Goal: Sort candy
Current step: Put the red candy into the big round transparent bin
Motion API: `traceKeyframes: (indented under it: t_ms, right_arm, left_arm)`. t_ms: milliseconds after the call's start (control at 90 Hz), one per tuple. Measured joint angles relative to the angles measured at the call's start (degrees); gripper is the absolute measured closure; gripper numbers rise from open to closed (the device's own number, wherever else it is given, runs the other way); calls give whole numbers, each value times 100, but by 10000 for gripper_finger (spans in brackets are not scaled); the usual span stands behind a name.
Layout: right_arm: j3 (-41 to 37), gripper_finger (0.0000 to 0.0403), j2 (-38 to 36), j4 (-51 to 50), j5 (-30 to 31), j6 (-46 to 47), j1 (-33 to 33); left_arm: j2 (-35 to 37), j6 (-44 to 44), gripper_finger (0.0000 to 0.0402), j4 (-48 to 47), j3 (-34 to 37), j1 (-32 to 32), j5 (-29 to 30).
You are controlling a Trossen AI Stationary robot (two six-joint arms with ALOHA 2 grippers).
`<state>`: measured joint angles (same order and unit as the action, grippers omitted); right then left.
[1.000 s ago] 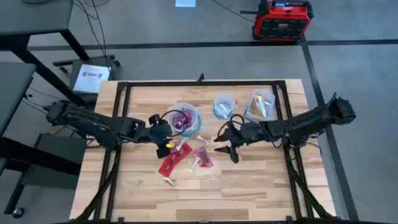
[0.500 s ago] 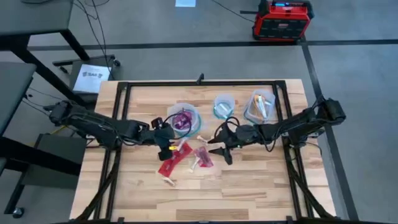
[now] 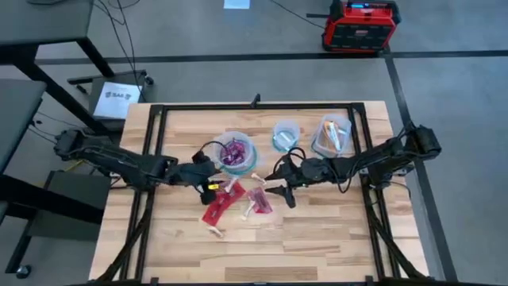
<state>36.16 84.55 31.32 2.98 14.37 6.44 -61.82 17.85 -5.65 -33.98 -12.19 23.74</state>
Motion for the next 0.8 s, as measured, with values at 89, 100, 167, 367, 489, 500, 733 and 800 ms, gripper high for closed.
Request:
traceKeyframes:
  t_ms: [89,100,167,367,489,500,733,800]
  right_arm:
    - [0,209,0,27,2,16,-129]
    - [0,209,0,38,4,16,-142]
    - [0,209,0,173,7,18,-228]
    - [7,209,0,523,-13,33,-357]
    - [111,209,187,561,-266,33,-333]
    - [116,209,224,548,-294,33,-326]
    - [591,209,1305,-615,-307,29,115]
    - [771,209,1449,-1175,-216,35,241]
  left_arm:
    - [117,70,240,220,57,0,93]
    - [126,89,240,269,58,0,114]
    - [157,180,240,581,55,-5,182]
    - [165,-185,240,950,55,-161,293]
    - [162,-330,240,915,55,-195,310]
    - [155,-331,240,922,55,-197,309]
    - [-72,-342,240,992,42,-331,471]
    - [-82,-358,240,880,48,-459,826]
